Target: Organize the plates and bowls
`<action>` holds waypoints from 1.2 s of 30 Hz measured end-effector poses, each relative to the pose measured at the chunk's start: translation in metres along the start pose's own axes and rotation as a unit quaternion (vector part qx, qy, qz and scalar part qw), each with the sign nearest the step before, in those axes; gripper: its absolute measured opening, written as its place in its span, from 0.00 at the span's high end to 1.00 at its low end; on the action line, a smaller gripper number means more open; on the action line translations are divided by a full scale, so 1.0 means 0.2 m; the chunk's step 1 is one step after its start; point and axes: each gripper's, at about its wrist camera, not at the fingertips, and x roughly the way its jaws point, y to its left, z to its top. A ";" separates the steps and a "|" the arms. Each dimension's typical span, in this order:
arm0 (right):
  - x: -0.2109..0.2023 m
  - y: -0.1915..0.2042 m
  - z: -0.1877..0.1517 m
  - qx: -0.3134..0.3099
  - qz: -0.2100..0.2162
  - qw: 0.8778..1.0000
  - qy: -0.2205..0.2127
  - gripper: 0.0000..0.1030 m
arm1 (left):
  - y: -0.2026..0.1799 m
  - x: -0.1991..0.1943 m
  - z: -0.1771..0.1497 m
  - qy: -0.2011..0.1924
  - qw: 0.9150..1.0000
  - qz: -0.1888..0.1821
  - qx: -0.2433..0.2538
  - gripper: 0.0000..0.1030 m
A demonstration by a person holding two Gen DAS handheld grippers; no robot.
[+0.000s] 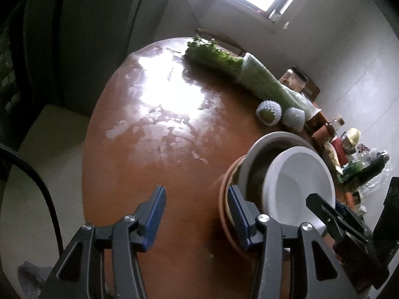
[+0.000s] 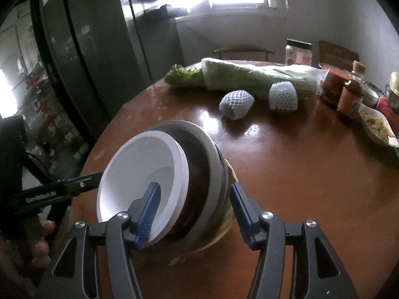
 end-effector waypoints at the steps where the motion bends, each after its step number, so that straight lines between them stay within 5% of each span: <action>1: 0.01 0.00 0.00 0.000 -0.002 1.000 0.002 0.41 | 0.00 -0.01 0.00 -0.002 1.000 -0.005 0.003 0.50; 19: 0.15 0.03 0.03 -0.012 -0.019 0.999 0.027 0.39 | 0.00 0.11 0.08 0.008 1.000 -0.019 0.001 0.50; 36: 0.11 -0.09 0.01 -0.004 -0.048 0.999 0.020 0.39 | -0.19 0.20 0.03 0.026 0.998 -0.011 0.055 0.50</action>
